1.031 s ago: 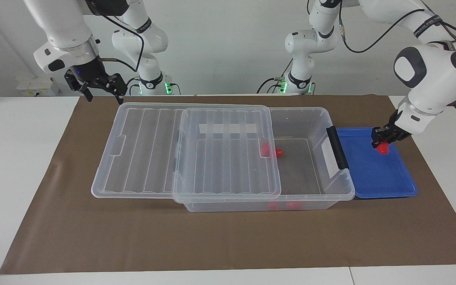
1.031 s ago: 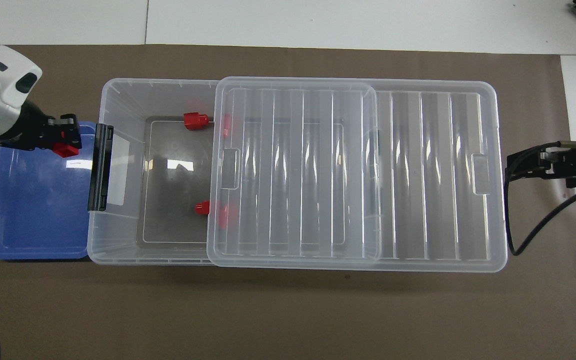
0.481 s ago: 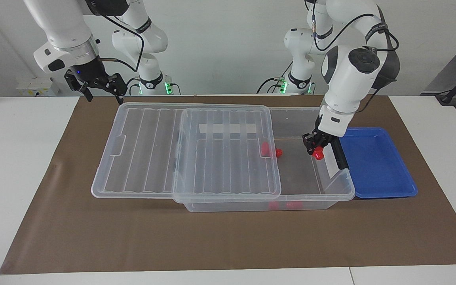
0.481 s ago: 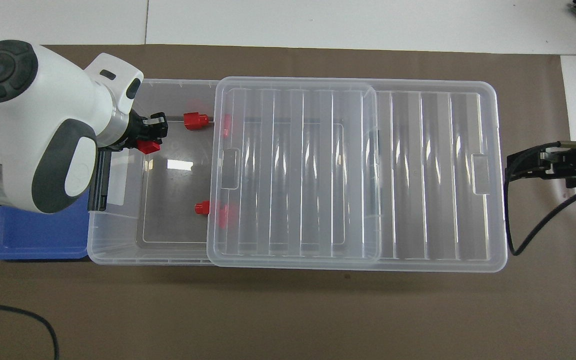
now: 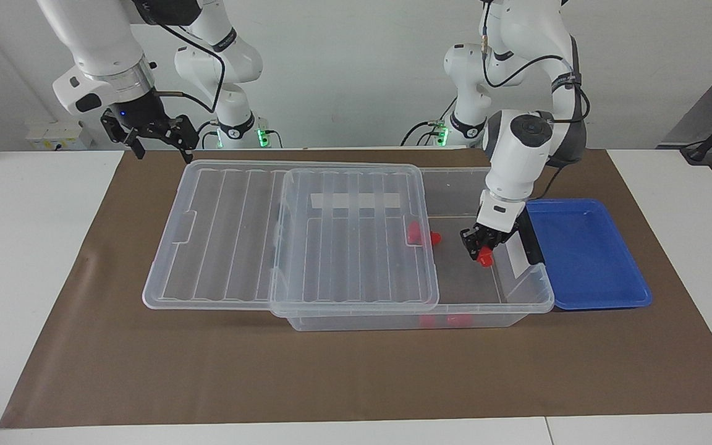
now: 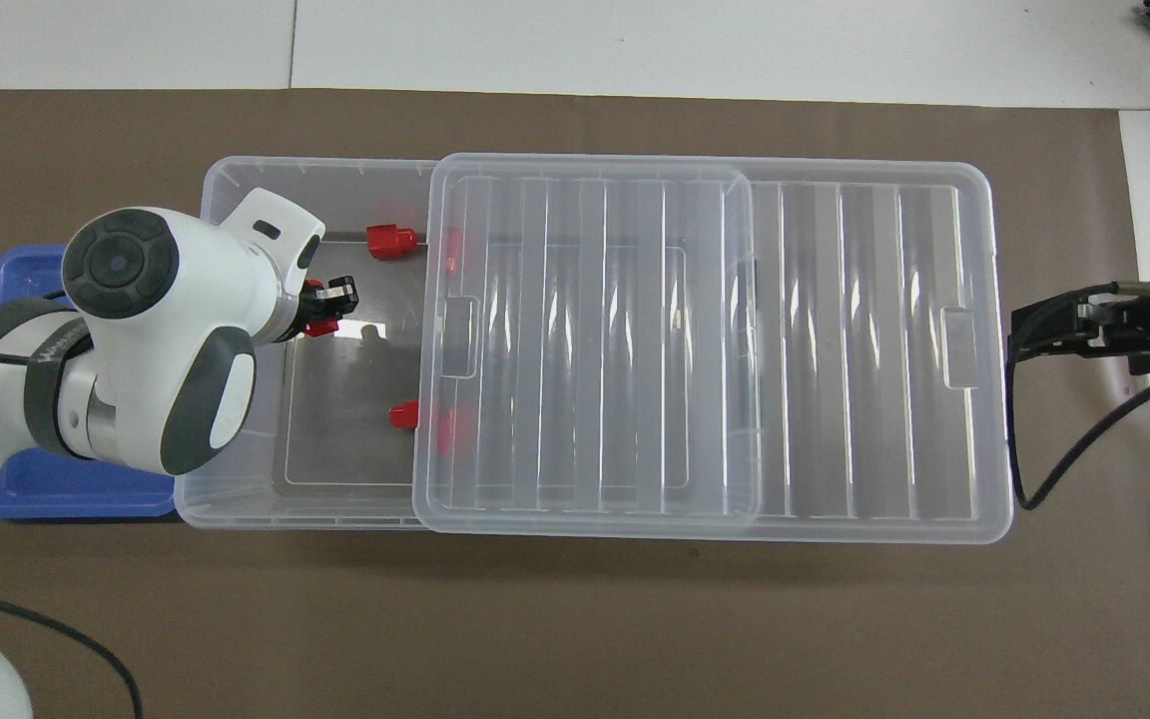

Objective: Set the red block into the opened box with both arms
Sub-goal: 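Carry the red block over the open box with the left gripper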

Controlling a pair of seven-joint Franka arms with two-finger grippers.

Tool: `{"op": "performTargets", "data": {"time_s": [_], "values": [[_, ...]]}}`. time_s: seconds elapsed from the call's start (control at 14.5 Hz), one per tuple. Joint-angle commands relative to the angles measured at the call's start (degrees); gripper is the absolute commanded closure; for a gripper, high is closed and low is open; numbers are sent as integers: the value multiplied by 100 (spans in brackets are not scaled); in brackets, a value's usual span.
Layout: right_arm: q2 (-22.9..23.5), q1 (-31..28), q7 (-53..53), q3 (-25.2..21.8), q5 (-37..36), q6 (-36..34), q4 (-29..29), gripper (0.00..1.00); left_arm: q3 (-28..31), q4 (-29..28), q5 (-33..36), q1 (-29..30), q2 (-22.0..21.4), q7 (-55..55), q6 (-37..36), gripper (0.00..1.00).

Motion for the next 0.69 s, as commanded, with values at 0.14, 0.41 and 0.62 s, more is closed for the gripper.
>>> {"op": "performTargets", "data": {"time_s": [0.14,0.41,0.62], "values": [[-150,-78,54,26,23,152,-225,0,105,-453,305,-364,261,-205,758,100],[-150,-78,45,26,23,161,-234,0,113,-453,534,-347,561,-293,1067,100],[-150,-86,37,26,23,161,-234,0,122,-479,535,-303,657,-293,1286,100]]}}
